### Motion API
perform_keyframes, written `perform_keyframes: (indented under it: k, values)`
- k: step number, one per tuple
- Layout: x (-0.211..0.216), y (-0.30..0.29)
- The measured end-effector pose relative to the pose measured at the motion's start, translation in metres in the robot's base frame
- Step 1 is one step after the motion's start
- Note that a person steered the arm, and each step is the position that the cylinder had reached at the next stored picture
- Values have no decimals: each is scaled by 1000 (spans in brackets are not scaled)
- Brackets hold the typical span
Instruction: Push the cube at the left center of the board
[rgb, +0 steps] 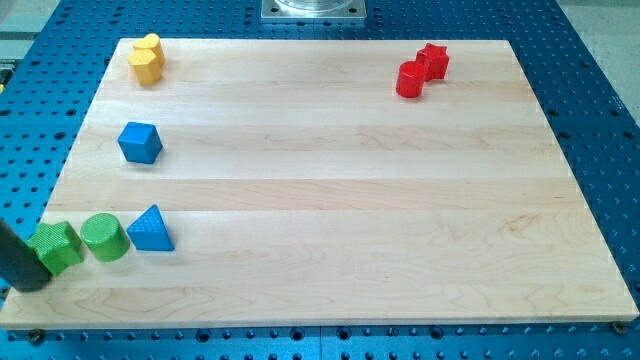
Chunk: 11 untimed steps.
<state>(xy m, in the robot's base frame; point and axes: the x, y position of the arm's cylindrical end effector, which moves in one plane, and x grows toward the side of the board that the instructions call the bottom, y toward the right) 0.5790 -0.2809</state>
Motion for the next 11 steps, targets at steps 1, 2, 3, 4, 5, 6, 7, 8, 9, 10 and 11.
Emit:
perform_keyframes:
  k: [1, 2, 3, 4, 5, 6, 7, 8, 9, 10, 11]
  values:
    - [4, -5]
    - [31, 7]
    - [13, 7]
    - [17, -9]
    - [13, -7]
    - [-5, -11]
    - [-8, -24]
    - [-92, 13]
    - [-104, 131]
    - [-161, 186]
    - [-192, 122]
